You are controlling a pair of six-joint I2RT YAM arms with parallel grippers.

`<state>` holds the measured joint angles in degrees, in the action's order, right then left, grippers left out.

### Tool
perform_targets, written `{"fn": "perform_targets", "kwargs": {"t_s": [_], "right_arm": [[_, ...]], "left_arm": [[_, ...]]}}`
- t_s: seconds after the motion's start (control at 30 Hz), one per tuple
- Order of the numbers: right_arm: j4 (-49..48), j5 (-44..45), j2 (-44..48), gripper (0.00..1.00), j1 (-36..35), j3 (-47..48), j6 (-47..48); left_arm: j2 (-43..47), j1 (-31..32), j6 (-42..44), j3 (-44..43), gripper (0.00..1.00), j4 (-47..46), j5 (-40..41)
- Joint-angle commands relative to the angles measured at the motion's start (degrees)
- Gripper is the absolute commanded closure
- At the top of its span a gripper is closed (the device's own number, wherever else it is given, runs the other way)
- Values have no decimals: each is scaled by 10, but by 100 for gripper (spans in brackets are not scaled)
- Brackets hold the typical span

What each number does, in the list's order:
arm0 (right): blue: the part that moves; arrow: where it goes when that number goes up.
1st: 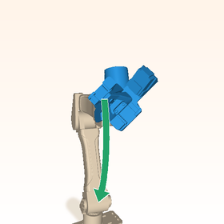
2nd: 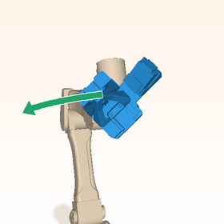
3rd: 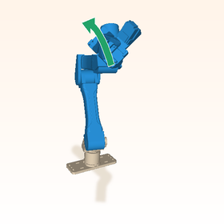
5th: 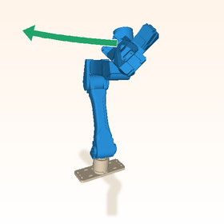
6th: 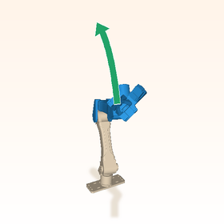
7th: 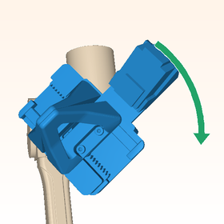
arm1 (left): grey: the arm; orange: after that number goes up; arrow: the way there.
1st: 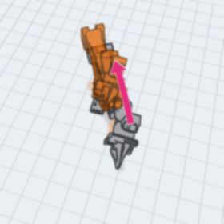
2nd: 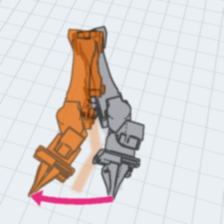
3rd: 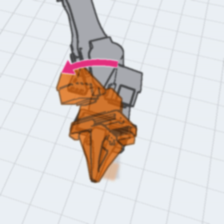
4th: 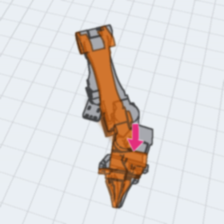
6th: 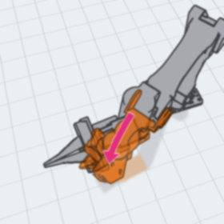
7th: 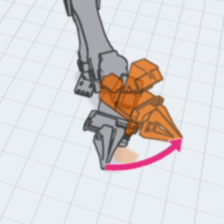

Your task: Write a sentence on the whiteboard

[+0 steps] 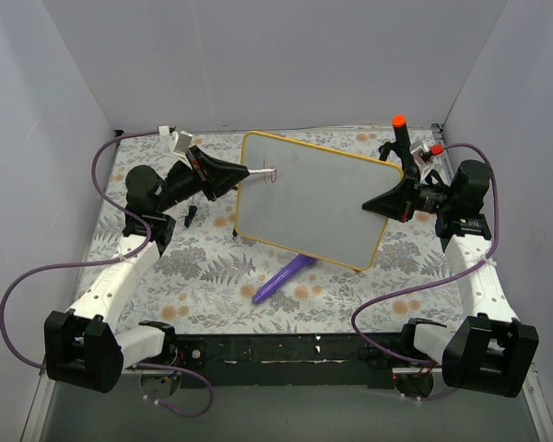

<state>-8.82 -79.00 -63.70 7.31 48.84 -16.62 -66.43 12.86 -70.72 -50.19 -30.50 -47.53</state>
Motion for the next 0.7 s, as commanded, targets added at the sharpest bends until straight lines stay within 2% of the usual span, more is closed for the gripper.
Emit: {"fn": "perform_targets", "kwargs": {"t_s": [0.0, 0.67], "right_arm": [[-47, -29, 21, 99, -2, 5, -15], [-47, -29, 20, 99, -2, 5, -16]], "left_arm": [[17, -1, -9, 13, 100, -10, -13], [-19, 18, -20, 15, 100, -40, 24]]}}
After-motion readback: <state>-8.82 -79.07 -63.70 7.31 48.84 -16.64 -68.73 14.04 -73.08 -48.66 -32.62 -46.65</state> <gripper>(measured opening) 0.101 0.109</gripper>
